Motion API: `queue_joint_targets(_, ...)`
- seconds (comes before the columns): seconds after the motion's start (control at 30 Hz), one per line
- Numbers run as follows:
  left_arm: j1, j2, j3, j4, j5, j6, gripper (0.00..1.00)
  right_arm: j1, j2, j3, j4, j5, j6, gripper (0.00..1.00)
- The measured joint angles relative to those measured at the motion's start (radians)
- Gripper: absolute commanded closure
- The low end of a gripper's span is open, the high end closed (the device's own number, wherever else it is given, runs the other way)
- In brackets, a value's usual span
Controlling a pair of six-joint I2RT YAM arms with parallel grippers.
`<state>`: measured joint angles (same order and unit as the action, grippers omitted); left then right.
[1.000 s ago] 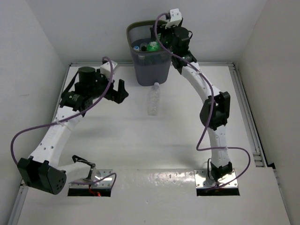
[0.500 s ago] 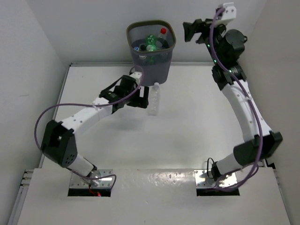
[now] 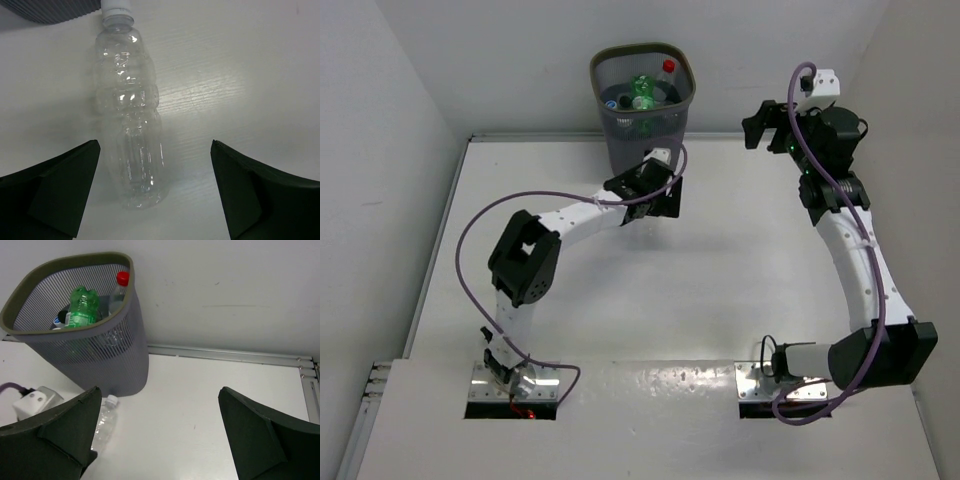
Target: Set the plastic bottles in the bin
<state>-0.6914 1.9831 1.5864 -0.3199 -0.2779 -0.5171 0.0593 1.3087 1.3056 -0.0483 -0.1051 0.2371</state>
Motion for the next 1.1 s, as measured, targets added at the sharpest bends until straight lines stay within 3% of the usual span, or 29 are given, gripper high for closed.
queue_joint_targets(0.27,-0.006,0.137,0.021,0.01,-0.088,0.012,0.0,-0.032,-0.037,-0.002,-0.045,-0.038,0.014,0.03)
queue_joint_targets(0.33,-0.006,0.156,0.021,0.008,-0.105,0.018,0.12,-0.033,-0.048,-0.005,-0.052,-0.047,0.018,0.03)
queue_joint_targets(0.37,-0.006,0.161,0.021,0.007,-0.109,0.027,0.25,-0.034,-0.054,-0.009,-0.055,-0.053,0.018,0.04)
queue_joint_targets(0.5,-0.006,0.151,0.0,0.027,-0.092,0.06,0.55,-0.037,-0.084,-0.052,-0.069,-0.066,0.018,0.05)
queue_joint_targets(0.57,-0.006,0.121,-0.036,0.031,-0.071,0.082,0.65,-0.037,-0.096,-0.072,-0.082,-0.074,0.018,0.06)
queue_joint_targets(0.6,-0.006,0.103,-0.051,0.03,-0.058,0.088,0.65,-0.037,-0.098,-0.076,-0.087,-0.077,0.018,0.06)
queue_joint_targets(0.77,-0.019,-0.082,-0.133,0.013,0.077,0.144,0.66,-0.037,-0.13,-0.122,-0.093,-0.088,0.018,0.07)
queue_joint_targets(0.87,-0.042,-0.256,-0.122,0.014,0.291,0.213,0.7,-0.037,-0.16,-0.168,-0.096,-0.089,0.018,0.07)
queue_joint_targets(1.0,-0.048,-0.427,0.04,0.026,0.504,0.299,0.87,-0.037,-0.196,-0.237,-0.099,-0.087,0.018,0.07)
queue_joint_targets(1.1,0.013,-0.455,0.248,0.065,0.539,0.361,0.88,-0.037,-0.198,-0.253,-0.105,-0.088,0.018,0.09)
